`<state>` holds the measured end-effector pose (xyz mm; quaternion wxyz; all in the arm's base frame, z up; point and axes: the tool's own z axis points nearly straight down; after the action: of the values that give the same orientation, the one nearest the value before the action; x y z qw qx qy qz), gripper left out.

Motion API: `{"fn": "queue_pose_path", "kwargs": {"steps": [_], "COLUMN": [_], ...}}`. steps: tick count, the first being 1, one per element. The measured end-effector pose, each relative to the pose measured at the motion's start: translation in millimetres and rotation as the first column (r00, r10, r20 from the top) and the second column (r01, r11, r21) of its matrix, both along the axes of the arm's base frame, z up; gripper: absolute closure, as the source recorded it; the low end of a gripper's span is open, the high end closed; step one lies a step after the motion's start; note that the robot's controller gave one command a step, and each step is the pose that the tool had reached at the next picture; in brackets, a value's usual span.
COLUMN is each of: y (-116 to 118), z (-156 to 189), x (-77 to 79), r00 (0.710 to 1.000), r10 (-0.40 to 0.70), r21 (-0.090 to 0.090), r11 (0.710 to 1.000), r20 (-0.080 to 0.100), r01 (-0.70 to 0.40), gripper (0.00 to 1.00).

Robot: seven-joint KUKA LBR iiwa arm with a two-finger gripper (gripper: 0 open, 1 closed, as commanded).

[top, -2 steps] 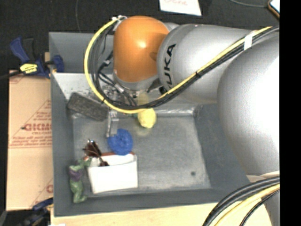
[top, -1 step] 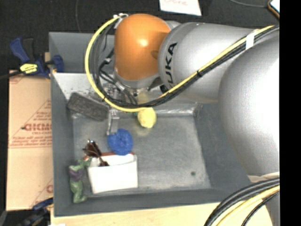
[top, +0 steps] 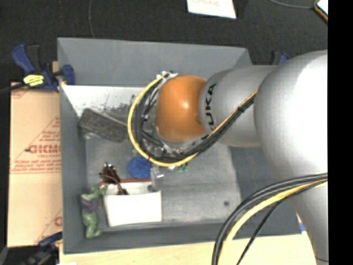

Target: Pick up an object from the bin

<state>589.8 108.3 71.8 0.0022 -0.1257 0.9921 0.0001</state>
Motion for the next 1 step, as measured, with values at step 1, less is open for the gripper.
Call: {"fn": "queue_pose_path", "kwargs": {"steps": [1], "y": [-5.8], "z": [59.2], "x": [-6.2], "r00": [1.000], "r10": [0.000], "r21": [0.004], "r11": [1.000], "r20": [0.013], "r01": [0.000], "gripper": [0.00]}}
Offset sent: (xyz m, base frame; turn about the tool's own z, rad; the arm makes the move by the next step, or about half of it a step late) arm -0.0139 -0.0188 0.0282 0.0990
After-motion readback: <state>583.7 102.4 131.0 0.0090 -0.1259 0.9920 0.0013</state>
